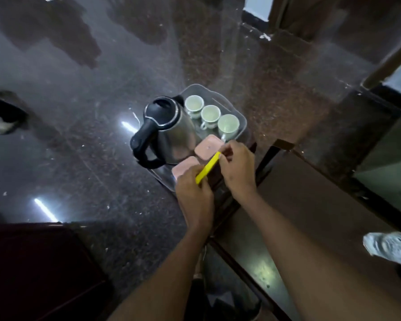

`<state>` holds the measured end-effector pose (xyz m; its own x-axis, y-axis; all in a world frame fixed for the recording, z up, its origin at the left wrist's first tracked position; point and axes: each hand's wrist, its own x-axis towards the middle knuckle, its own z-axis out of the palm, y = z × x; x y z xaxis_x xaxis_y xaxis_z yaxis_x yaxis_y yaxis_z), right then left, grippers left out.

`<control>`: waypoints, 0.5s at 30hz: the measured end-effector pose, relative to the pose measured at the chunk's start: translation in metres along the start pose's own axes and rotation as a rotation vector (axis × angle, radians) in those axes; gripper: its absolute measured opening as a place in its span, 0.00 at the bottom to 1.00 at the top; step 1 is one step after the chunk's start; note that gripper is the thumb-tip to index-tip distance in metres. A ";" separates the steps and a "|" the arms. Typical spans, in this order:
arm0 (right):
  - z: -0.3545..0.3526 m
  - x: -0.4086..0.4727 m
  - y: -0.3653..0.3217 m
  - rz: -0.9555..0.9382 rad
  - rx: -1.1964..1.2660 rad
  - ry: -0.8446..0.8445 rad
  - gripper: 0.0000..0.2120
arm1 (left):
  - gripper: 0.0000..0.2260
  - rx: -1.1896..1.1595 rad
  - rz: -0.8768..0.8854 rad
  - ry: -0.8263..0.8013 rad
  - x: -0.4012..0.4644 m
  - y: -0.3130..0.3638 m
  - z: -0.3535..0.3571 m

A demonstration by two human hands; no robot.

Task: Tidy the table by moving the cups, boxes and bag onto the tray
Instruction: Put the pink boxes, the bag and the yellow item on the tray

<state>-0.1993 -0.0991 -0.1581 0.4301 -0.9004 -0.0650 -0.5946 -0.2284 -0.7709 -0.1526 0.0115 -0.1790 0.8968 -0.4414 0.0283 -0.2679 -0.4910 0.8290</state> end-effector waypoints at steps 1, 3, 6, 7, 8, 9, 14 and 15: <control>0.007 0.006 -0.008 -0.013 -0.003 -0.015 0.07 | 0.11 0.020 0.012 0.010 0.015 -0.003 -0.005; 0.020 0.014 -0.019 -0.009 0.005 -0.047 0.07 | 0.11 0.074 0.012 -0.007 0.040 -0.009 -0.011; 0.034 0.021 -0.023 -0.029 -0.004 -0.058 0.09 | 0.11 0.116 -0.005 -0.047 0.062 -0.017 -0.015; 0.038 0.022 -0.023 -0.041 -0.016 -0.047 0.15 | 0.12 0.125 -0.018 -0.061 0.066 -0.020 -0.015; 0.041 0.023 -0.022 -0.050 -0.030 -0.036 0.19 | 0.12 0.143 -0.031 -0.074 0.070 -0.023 -0.014; 0.044 0.025 -0.020 -0.045 -0.042 -0.034 0.21 | 0.12 0.172 -0.038 -0.082 0.073 -0.026 -0.013; 0.055 0.034 -0.006 -0.021 -0.157 -0.111 0.10 | 0.14 0.254 0.003 -0.126 0.075 -0.035 -0.005; 0.055 0.036 -0.005 -0.022 -0.171 -0.119 0.11 | 0.14 0.263 0.011 -0.141 0.075 -0.037 -0.004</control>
<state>-0.1438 -0.1098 -0.1918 0.5158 -0.8465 -0.1317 -0.6865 -0.3164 -0.6546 -0.0740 -0.0006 -0.2050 0.8403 -0.5391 -0.0567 -0.3759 -0.6548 0.6557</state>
